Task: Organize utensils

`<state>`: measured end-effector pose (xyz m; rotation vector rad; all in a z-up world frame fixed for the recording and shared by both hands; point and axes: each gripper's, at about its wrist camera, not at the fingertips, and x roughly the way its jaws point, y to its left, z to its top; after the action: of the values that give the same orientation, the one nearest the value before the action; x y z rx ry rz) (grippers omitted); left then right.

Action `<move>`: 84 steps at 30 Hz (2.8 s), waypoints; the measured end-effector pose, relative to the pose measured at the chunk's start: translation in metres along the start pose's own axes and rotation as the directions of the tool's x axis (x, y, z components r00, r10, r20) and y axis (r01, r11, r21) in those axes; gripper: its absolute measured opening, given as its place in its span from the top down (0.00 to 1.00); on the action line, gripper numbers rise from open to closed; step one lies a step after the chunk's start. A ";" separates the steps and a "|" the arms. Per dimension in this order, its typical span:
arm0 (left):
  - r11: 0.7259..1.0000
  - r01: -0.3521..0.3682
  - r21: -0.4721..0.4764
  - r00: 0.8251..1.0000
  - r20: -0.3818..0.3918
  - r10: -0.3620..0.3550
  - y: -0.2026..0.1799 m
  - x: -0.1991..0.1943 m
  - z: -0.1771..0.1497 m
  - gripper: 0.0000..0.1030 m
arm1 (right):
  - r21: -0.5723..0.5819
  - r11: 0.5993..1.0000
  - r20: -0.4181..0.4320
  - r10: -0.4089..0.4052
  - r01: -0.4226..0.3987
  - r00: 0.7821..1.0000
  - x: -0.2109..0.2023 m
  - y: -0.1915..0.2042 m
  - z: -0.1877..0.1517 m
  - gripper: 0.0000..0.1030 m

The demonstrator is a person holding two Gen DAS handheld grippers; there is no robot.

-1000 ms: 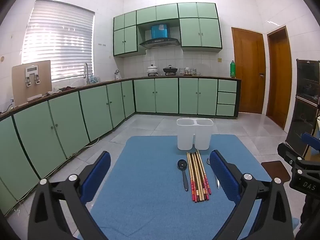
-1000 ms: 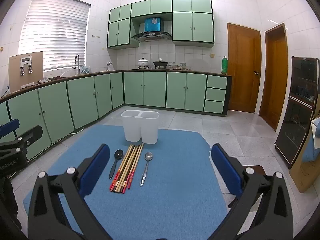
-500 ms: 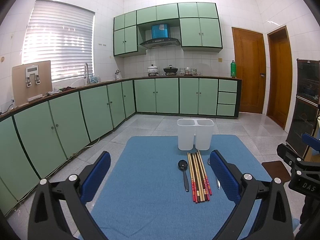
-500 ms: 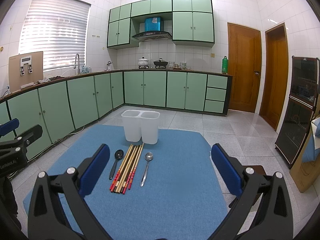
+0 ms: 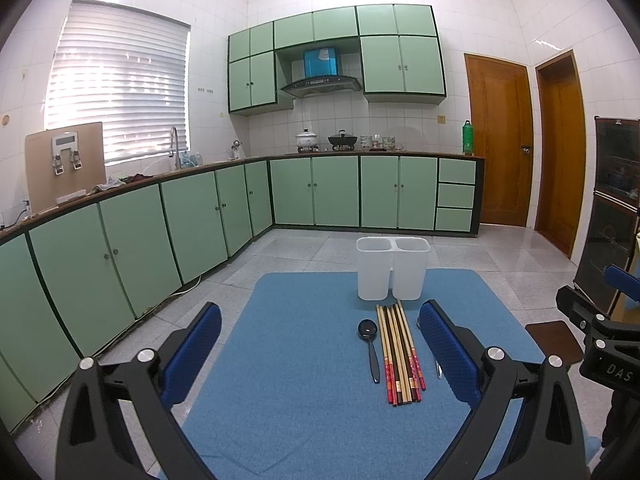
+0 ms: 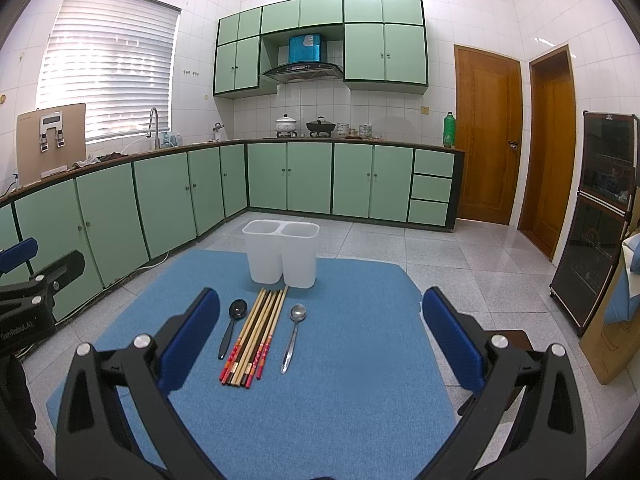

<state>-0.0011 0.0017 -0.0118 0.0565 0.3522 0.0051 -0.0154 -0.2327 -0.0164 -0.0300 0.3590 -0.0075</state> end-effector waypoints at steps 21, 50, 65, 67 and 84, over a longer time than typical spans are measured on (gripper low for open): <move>1.000 -0.002 -0.002 1.000 -0.004 0.002 0.002 -0.004 0.009 0.06 | 0.003 1.000 -0.003 0.001 -0.001 1.000 0.002 0.001 -0.001 0.05; 1.000 -0.008 -0.010 0.999 -0.052 0.008 0.003 0.019 0.005 0.06 | 0.006 1.000 -0.031 0.008 -0.008 0.999 0.022 -0.005 -0.009 0.05; 0.996 -0.067 0.058 0.956 -0.284 0.081 0.009 0.170 -0.019 0.06 | 0.035 0.999 -0.320 0.019 -0.008 0.947 0.179 -0.016 -0.026 0.05; 0.996 -0.068 0.061 0.943 -0.323 0.084 0.010 0.194 -0.024 0.06 | 0.043 0.999 -0.362 0.028 -0.014 0.932 0.206 -0.013 -0.031 0.05; 0.998 -0.039 0.058 0.886 -0.459 0.062 0.004 0.300 -0.052 0.06 | 0.097 0.992 -0.562 0.125 -0.085 0.818 0.341 0.018 -0.066 0.53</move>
<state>0.2628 0.0129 -0.1641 0.1120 0.8297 0.0632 0.2804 -0.2212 -0.1986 0.0622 0.9628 0.0840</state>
